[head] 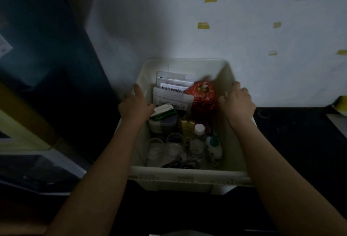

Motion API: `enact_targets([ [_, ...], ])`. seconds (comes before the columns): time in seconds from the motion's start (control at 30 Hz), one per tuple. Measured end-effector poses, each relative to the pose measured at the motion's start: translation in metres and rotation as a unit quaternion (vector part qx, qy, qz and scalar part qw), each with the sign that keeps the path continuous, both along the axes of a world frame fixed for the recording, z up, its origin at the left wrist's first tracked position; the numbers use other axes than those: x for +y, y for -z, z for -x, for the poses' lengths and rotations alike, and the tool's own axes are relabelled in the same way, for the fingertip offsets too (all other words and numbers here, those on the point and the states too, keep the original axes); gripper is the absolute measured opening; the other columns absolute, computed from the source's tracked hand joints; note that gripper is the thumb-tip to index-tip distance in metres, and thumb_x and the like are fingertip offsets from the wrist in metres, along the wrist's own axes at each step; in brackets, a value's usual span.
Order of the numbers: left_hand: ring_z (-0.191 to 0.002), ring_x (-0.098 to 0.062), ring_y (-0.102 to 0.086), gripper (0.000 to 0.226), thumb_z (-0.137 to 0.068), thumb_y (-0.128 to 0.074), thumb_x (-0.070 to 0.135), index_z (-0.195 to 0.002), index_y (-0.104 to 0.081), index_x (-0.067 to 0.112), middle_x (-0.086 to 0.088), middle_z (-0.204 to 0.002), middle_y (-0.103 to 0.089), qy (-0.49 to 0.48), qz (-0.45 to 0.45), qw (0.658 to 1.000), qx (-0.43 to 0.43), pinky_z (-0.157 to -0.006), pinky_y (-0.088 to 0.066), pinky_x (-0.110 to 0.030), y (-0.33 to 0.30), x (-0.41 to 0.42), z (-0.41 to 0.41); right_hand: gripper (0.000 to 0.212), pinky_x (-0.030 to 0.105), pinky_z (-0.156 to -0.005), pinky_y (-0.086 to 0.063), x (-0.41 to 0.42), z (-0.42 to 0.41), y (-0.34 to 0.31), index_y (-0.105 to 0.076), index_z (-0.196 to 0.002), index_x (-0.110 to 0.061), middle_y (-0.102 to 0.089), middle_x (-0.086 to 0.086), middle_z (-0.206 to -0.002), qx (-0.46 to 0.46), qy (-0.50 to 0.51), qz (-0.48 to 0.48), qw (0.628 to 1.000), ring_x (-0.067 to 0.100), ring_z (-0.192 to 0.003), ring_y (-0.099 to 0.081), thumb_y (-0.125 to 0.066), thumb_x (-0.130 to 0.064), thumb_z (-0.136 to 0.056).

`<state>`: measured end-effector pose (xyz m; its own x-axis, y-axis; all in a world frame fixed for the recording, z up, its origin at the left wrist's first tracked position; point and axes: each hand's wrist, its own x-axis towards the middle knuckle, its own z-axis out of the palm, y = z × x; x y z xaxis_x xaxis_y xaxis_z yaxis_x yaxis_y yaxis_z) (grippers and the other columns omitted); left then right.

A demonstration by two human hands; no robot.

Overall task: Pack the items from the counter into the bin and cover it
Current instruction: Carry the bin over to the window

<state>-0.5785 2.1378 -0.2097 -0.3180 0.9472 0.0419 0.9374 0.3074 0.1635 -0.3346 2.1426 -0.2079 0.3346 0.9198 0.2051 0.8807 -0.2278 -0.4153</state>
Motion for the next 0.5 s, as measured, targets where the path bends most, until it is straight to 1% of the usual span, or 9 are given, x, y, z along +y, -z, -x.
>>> enact_targets([
  [0.13, -0.117, -0.042, -0.048, 0.08, -0.087, -0.055, 0.041, -0.146, -0.012, 0.009, -0.029, -0.137, -0.037, -0.005, 0.004, 1.0, 0.026, -0.09, -0.043, -0.042, 0.001, -0.002, -0.002, 0.035, 0.043, -0.081, -0.045, 0.0, -0.002, 0.001, -0.044, -0.116, -0.004, -0.051, 0.019, -0.115, -0.014, -0.008, 0.01, 1.0, 0.037, -0.105, -0.052, -0.05, -0.022, -0.086],
  [0.3, -0.116, -0.041, -0.048, 0.079, -0.088, -0.055, 0.037, -0.147, -0.011, 0.008, -0.03, -0.136, -0.037, -0.012, 0.001, 1.0, 0.019, -0.09, -0.043, -0.042, 0.001, -0.006, -0.006, 0.034, 0.041, -0.079, -0.044, 0.0, -0.008, 0.001, -0.044, -0.117, -0.003, -0.052, 0.019, -0.116, -0.017, -0.019, 0.001, 1.0, 0.036, -0.105, -0.052, -0.048, -0.02, -0.087],
  [0.5, -0.117, -0.041, -0.048, 0.08, -0.088, -0.055, 0.035, -0.147, -0.009, 0.008, -0.029, -0.135, -0.04, -0.021, 0.007, 1.0, 0.017, -0.09, -0.043, -0.042, 0.0, -0.011, -0.01, 0.036, 0.041, -0.08, -0.044, 0.0, -0.014, 0.003, -0.044, -0.119, -0.003, -0.052, 0.018, -0.116, -0.024, -0.028, 0.0, 0.999, 0.036, -0.104, -0.053, -0.049, -0.02, -0.087],
])
